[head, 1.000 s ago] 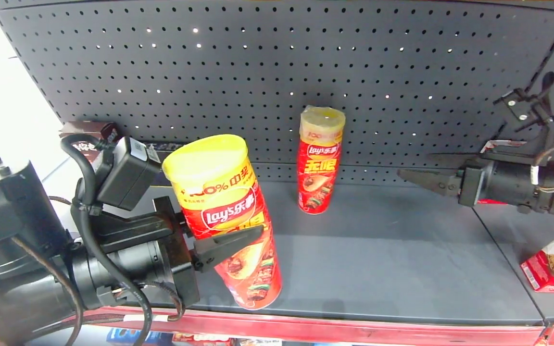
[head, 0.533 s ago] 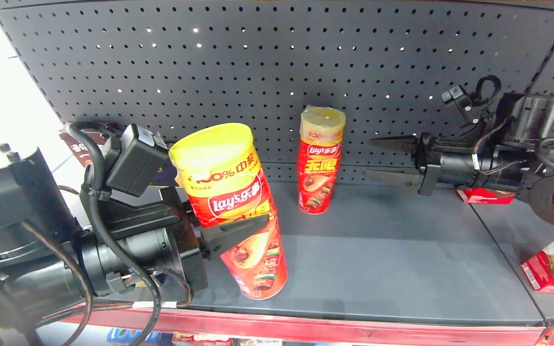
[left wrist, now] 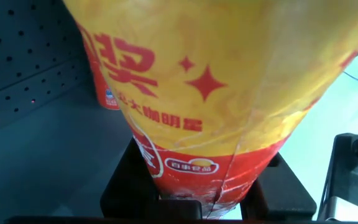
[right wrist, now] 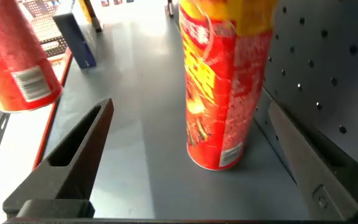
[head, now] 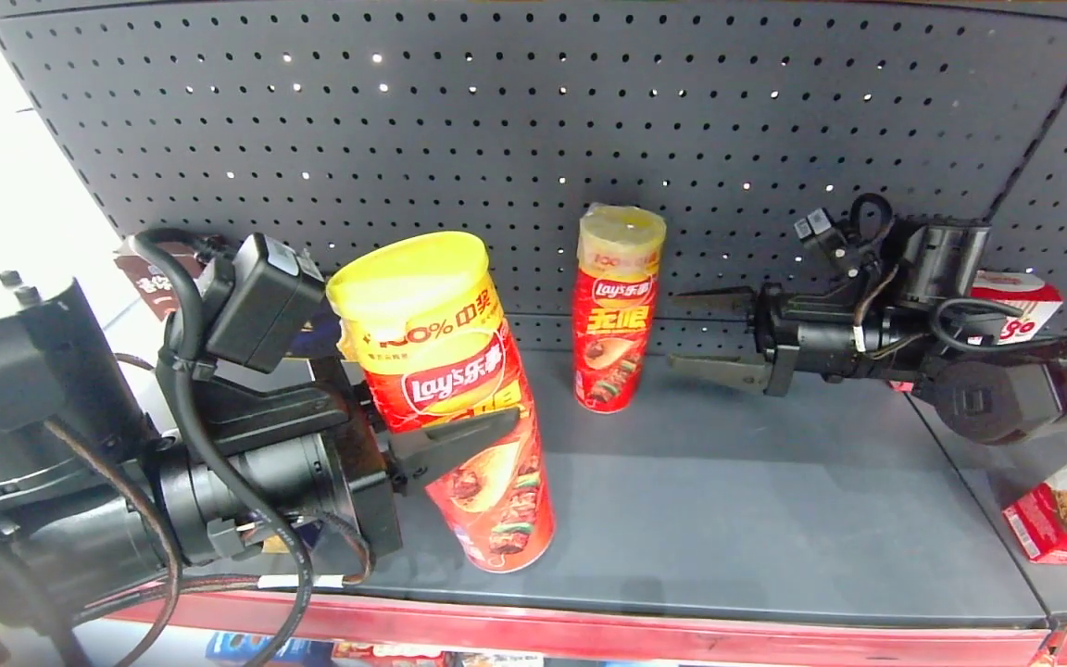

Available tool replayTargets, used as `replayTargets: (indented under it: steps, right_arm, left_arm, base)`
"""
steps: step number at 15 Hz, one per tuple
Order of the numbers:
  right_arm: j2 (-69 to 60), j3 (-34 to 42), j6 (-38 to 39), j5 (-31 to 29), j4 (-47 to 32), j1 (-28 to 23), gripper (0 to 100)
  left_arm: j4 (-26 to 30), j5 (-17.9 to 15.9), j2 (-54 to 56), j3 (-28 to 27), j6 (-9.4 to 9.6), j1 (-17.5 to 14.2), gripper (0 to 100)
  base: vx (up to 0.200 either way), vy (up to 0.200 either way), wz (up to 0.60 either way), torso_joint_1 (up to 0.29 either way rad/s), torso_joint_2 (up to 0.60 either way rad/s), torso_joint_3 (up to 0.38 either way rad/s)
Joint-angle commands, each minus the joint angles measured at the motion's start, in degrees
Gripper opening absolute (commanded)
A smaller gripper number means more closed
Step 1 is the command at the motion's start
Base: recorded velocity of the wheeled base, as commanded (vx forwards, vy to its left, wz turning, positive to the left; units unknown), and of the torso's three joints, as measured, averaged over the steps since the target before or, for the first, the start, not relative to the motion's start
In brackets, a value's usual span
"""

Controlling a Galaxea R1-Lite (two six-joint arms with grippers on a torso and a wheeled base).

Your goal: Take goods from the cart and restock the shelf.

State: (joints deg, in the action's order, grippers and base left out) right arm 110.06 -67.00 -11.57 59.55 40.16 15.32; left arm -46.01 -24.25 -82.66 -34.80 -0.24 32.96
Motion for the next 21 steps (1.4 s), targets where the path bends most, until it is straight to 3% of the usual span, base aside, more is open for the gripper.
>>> replayTargets:
  steps: [1,6,10,16,21]
  right_arm:
    - [3.06,-2.26,-0.03,-0.05,-0.08,0.67,100]
    - [9.21,-8.15,0.14,-0.22,0.01,2.25,100]
    - [8.51,-7.27,0.06,-0.31,0.10,3.49,100]
    - [0.77,4.33,-0.12,-0.05,2.47,4.01,100]
    - [2.36,2.66,0.23,-7.87,2.21,4.98,100]
  left_arm:
    - [0.04,-0.01,-0.13,0.09,-0.02,0.00,0]
    - [0.04,-0.10,-0.48,0.09,-0.02,-0.44,0]
    - [-0.14,-0.10,-0.92,0.18,-0.02,-0.88,0]
    - [-0.14,-0.01,-0.92,0.35,-0.02,-0.97,0]
    - [-0.14,-0.01,-0.83,0.61,-0.02,-0.97,0]
  base:
    - [0.000,0.000,0.00,0.000,0.00,0.000]
    - [0.000,0.000,0.00,0.000,0.00,0.000]
    - [0.000,0.000,0.00,0.000,0.00,0.000]
    - [0.000,0.000,0.00,0.000,0.00,0.000]
    - [0.000,0.000,0.00,0.000,0.00,0.000]
